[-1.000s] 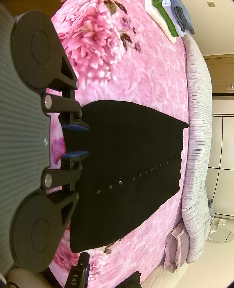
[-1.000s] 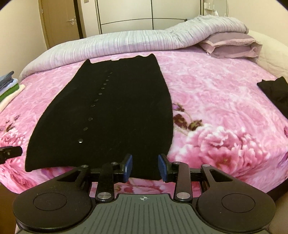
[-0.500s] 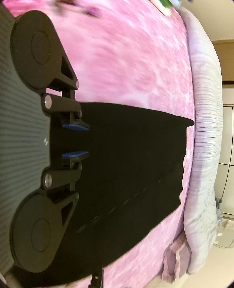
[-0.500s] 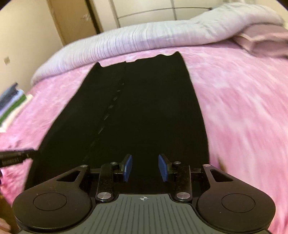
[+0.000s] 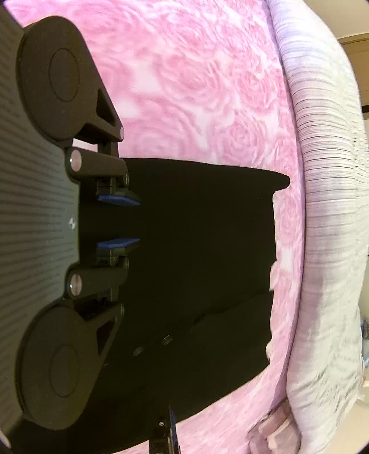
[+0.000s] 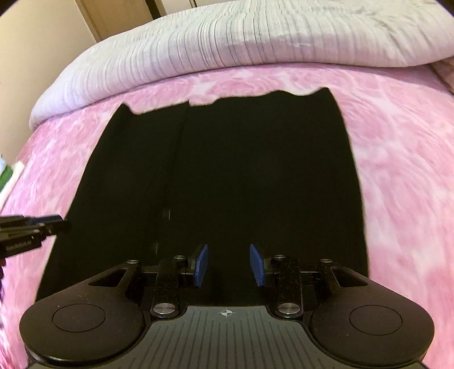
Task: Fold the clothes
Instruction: 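Lift the end edge with both tools and fold it over toward the opposite end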
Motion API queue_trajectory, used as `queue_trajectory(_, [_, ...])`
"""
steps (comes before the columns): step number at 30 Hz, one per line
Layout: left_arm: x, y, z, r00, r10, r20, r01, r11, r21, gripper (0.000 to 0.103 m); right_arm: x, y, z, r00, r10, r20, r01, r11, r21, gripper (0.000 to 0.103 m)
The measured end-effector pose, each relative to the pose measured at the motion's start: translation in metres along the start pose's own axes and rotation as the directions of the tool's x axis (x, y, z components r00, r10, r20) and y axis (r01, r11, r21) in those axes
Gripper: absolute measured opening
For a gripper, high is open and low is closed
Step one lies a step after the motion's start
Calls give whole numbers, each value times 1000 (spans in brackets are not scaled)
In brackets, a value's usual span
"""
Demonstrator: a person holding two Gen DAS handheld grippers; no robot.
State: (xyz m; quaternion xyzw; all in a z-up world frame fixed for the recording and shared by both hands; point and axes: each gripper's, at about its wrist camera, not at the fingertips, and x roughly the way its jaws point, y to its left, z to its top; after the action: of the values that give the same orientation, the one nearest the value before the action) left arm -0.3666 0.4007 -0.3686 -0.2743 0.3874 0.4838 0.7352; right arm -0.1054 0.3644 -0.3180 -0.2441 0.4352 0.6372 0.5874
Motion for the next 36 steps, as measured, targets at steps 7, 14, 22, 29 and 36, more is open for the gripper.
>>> queue_trajectory(7, [51,23,55,1000,-16,-9,16,1000,-27,20,61,-1,78,978,205,27,-206,971,124,37])
queue_trajectory(14, [90,50,90,1000,-23,-8,22,995,-99,20,119,6,129,967,238,93,-251,954,165,37])
queue_trajectory(22, [99,69,97,998,-67,7,68,989,-134,20,167,13,145,963,253,90,-265,952,155,37])
queue_trajectory(29, [101,78,106,996,-89,20,92,982,-165,20,177,21,157,954,283,94,-294,948,124,1])
queue_trajectory(36, [105,83,117,996,-76,42,82,985,-153,20,150,29,155,970,137,199,-153,986,64,0])
